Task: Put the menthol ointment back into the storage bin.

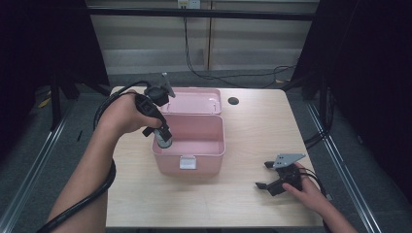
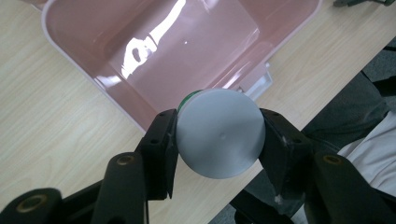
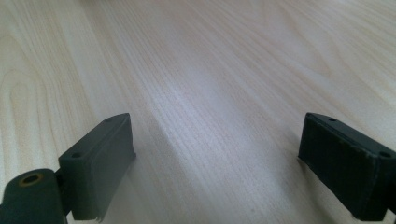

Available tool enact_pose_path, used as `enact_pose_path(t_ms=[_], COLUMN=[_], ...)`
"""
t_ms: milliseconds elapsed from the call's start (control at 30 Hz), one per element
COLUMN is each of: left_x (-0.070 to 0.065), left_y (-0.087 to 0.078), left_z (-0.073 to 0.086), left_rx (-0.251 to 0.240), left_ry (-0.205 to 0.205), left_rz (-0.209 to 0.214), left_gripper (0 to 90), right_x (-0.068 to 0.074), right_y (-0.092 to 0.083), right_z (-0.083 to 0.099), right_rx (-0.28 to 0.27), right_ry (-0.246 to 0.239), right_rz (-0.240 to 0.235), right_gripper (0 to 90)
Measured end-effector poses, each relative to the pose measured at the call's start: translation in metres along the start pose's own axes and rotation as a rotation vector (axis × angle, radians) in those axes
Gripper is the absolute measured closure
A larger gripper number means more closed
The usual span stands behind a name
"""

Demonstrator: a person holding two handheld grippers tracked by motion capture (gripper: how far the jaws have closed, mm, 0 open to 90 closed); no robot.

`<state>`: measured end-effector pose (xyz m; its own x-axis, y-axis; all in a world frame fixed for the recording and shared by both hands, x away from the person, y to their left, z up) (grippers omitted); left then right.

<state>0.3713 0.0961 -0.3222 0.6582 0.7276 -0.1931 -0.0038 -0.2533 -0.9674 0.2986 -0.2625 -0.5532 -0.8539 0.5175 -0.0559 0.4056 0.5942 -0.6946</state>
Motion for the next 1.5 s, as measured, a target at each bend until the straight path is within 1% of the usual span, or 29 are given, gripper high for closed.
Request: enact_pose_path(t_ms=[100,133,200,233,300,400,500,733,833,900,967,1000,1067,1200,1233,1300,1400,1433,1500], left_x=[0.0,0.0,-0.001,0.0,0.001,0.002,0.003,0.002,0.001,0.0,0.0,-0.001,-0.001,-0.001,-0.001,0.0,0.0,0.001,0.001], left_y=[0.001,0.001,0.003,0.003,0.006,0.01,0.013,0.023,0.026,0.028,0.03,0.032,0.034,0.041,0.042,0.045,0.05,0.051,0.054], left_z=[-0.005,-0.007,-0.01,-0.012,-0.014,-0.017,-0.021,-0.031,-0.036,-0.039,-0.041,-0.043,-0.045,-0.05,-0.052,-0.054,-0.057,-0.058,-0.059], left_rx=[-0.006,-0.009,-0.021,-0.022,-0.015,-0.018,-0.017,-0.018,-0.019,-0.021,-0.013,-0.019,-0.008,-0.012,-0.014,-0.012,-0.011,-0.01,-0.01], left_ry=[-0.004,-0.012,-0.019,-0.024,-0.023,-0.025,-0.031,-0.025,-0.029,-0.026,-0.017,-0.02,-0.011,-0.014,-0.022,-0.015,-0.02,-0.013,-0.021], left_rz=[-0.002,-0.01,-0.001,-0.002,-0.006,-0.009,-0.023,-0.026,-0.03,-0.024,-0.031,-0.027,-0.031,-0.03,-0.033,-0.035,-0.032,-0.035,-0.035], left_gripper=[49.9,49.9,49.9,49.9,49.9,49.9,49.9,49.9,49.9,49.9,49.9,49.9,49.9,49.9,50.0,49.9,49.9,50.0,50.0], right_x=[0.0,0.0,0.0,0.0,0.0,0.0,0.0,0.0,0.0,0.0,0.0,0.0,0.0,0.0,0.0,0.0,0.0,0.0,0.0], right_y=[0.0,0.0,0.0,0.0,0.0,0.0,0.0,0.0,0.0,0.0,0.0,0.0,0.0,0.0,0.0,0.0,0.0,0.0,0.0], right_z=[0.0,0.0,0.0,0.0,0.0,0.0,0.0,0.0,0.0,0.0,0.0,0.0,0.0,0.0,0.0,0.0,0.0,0.0,0.0], right_rx=[0.0,0.0,0.0,0.0,0.0,0.0,0.0,0.0,0.002,0.002,0.002,0.002,0.0,0.001,0.002,0.002,0.002,0.002,0.002], right_ry=[0.0,0.0,-0.001,-0.001,-0.001,0.0,-0.001,-0.001,0.002,0.002,0.002,0.002,-0.001,0.002,0.002,0.002,0.002,0.002,0.002], right_rz=[0.0,0.0,0.0,0.0,0.0,0.0,0.0,0.0,0.001,0.001,0.001,0.001,0.0,0.001,0.001,0.001,0.001,0.001,0.001], right_gripper=[9.7,9.7,9.7,9.7,9.7,9.7,9.7,9.7,9.7,9.8,9.7,9.7,9.7,9.7,9.8,9.7,9.7,9.7,9.7])
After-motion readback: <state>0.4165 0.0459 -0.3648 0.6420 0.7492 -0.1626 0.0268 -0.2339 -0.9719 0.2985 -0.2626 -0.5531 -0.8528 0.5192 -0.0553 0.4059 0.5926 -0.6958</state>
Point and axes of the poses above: each handheld gripper's, and its own axes: y roughly forward along the jaws, z roughly out of its underside, x roughly to its left, the point moved 6 cm from there along y, roughly forward along the jaws, and after that the axes turned 7 degrees about -y, right-handed, at the moved point
